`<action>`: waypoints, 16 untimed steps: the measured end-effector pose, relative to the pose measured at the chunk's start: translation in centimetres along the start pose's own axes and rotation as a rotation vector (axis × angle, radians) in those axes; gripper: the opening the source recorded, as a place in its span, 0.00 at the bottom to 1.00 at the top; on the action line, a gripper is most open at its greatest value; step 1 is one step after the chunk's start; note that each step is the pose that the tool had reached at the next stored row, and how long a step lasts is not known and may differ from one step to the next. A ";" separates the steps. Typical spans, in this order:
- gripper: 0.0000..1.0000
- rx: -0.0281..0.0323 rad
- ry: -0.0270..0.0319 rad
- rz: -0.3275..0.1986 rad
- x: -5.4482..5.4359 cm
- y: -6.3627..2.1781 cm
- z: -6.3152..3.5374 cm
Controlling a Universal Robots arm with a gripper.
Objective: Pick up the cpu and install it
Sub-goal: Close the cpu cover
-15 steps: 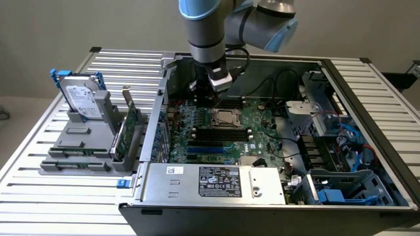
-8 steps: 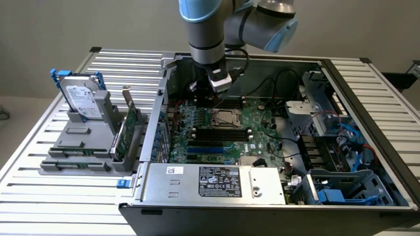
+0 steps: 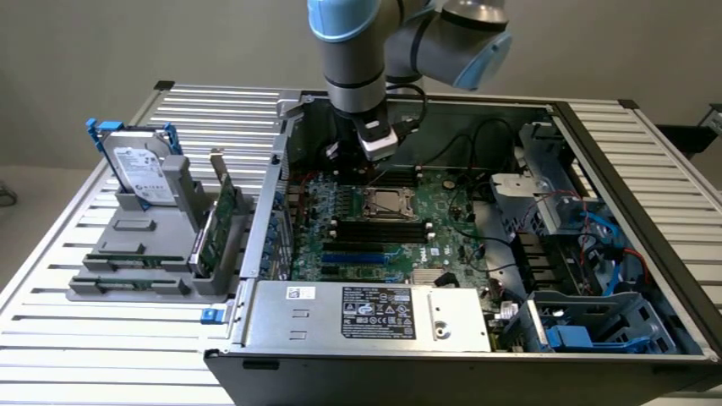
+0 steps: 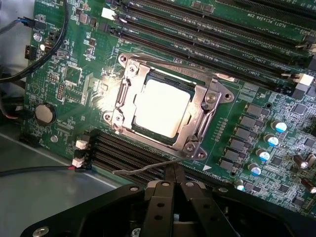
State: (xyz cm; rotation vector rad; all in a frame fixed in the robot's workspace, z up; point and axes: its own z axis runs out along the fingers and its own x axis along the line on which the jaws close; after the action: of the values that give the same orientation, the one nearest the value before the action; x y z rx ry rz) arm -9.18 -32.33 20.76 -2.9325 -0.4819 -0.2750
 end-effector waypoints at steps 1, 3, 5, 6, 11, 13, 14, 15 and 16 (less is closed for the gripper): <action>0.11 -0.0010 -0.0003 0.000 0.0 0.02 0.12; 0.11 -0.0028 -0.0010 0.000 -0.1 0.04 0.31; 0.11 -0.0040 -0.0014 -0.001 -0.1 0.06 0.44; 0.11 -0.0044 -0.0016 -0.001 -0.1 0.06 0.49; 0.11 -0.0061 -0.0021 -0.001 0.0 0.04 0.67; 0.11 -0.0070 -0.0025 -0.001 0.1 0.03 0.72; 0.11 -0.0075 -0.0027 -0.001 0.1 0.02 0.74; 0.11 -0.0081 -0.0030 -0.001 0.1 0.00 0.76; 0.11 -0.0085 -0.0030 -0.001 0.1 -0.02 0.77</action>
State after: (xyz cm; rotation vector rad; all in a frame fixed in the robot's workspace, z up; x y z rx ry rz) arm -8.97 -32.14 20.03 -2.9414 -0.4844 -0.2735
